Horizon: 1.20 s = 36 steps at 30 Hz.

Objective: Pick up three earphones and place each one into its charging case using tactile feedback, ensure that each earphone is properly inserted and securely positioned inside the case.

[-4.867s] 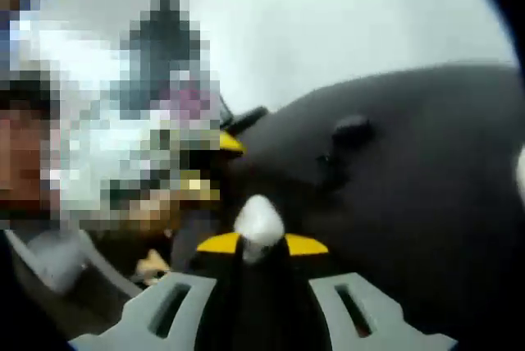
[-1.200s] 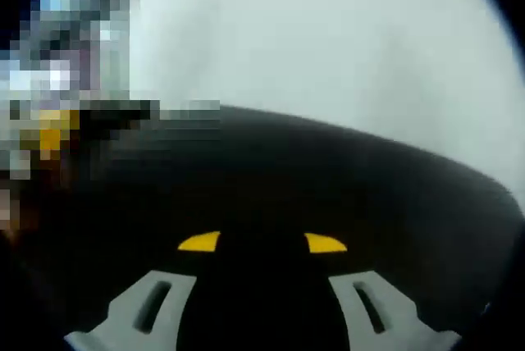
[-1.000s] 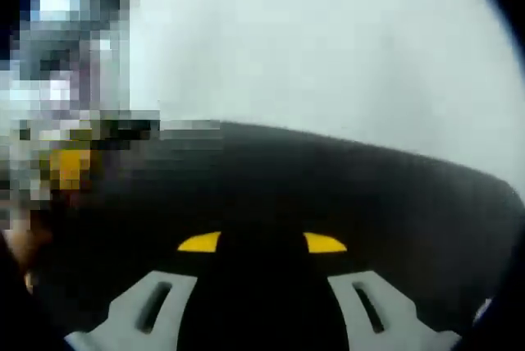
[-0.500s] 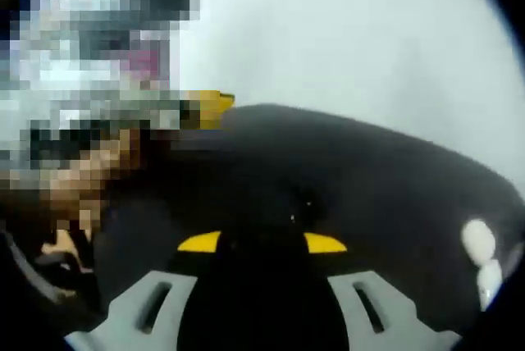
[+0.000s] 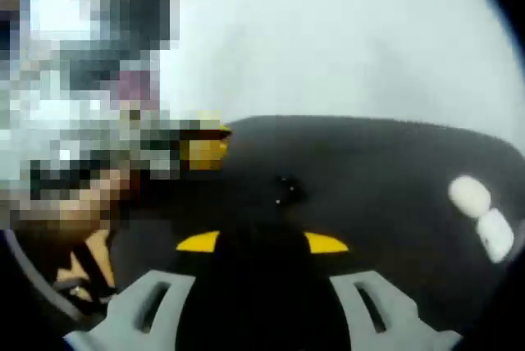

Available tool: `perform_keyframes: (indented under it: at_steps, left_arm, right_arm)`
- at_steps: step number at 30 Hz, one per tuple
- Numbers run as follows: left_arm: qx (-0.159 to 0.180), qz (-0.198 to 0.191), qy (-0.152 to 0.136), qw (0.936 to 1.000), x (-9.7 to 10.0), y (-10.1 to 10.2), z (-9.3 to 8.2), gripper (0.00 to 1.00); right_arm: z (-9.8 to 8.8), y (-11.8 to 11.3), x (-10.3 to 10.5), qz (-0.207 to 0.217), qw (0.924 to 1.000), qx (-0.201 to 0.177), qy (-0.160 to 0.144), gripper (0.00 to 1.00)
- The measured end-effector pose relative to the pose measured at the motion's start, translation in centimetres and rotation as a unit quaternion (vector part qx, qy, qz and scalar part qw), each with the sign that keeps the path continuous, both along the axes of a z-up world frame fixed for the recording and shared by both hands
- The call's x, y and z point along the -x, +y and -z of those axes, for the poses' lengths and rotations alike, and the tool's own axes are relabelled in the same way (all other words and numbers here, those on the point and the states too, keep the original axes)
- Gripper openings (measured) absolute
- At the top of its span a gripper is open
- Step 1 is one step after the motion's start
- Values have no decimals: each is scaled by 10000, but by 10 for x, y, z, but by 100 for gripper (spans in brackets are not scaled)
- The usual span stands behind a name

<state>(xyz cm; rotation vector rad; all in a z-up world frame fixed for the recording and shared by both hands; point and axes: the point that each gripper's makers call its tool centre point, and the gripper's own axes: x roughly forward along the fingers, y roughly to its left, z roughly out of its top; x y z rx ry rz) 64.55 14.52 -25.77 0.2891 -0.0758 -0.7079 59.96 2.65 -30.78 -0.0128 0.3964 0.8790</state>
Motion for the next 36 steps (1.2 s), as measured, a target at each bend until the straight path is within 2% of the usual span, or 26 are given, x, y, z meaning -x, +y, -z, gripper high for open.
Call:
perform_keyframes:
  at_steps: [2,4,5,6,7,9,14,17,18,20,22,24,26,29,31,33,36]
  left_arm:
    - [40,44,48,10000,2,-1,1,17]
    - [80,68,117,9999,3,-3,3,16]
    - [-101,15,165,9998,4,-3,7,16]
    - [-336,161,131,9992,9,-9,10,16]
    - [-419,395,69,9983,16,-19,11,17]
    - [-359,748,179,9964,25,-32,14,17]
    - [-464,649,284,9964,20,-25,20,17]
    - [-338,863,331,9951,26,-31,19,17]
    - [-374,949,354,9941,29,-33,21,18]
    - [-819,955,399,9913,31,-35,34,18]
    - [-1118,977,410,9881,31,-38,43,18]
    - [-1178,980,437,9872,31,-40,46,18]
    - [-1191,987,481,9868,29,-40,47,19]
    - [-1065,861,569,9889,23,-35,45,18]
    - [-1162,553,636,9896,15,-24,48,15]
    - [-1059,444,686,9910,12,-20,47,15]
    - [-774,432,757,9932,11,-17,42,15]
  right_arm:
    - [-9,-3,3,-188,9995,-46,-230,39]
    - [-15,-8,5,-308,9991,-104,-288,39]
    - [-15,-9,4,-301,9991,-107,-269,40]
    - [-14,-8,5,-306,9992,-124,-239,40]
    - [-12,-3,7,-389,9988,-140,-254,42]
    - [-5,11,15,-781,9966,-95,-240,46]
    - [-3,19,7,-782,9960,-62,-436,48]
    - [11,23,15,-980,9944,222,-328,49]
    - [12,24,17,-1009,9936,282,-415,49]
    - [12,23,21,-1006,9934,320,-454,49]
    - [10,21,25,-967,9944,270,-316,49]
    - [7,21,32,-981,9950,152,-146,49]
    - [6,26,47,-1125,9935,-22,171,47]
    - [-1,49,83,-1681,9820,-573,649,38]
    - [2,63,100,-2041,9728,-680,865,39]
    - [-3,65,95,-2005,9750,-690,661,39]
    - [-14,50,72,-1605,9843,-653,334,38]
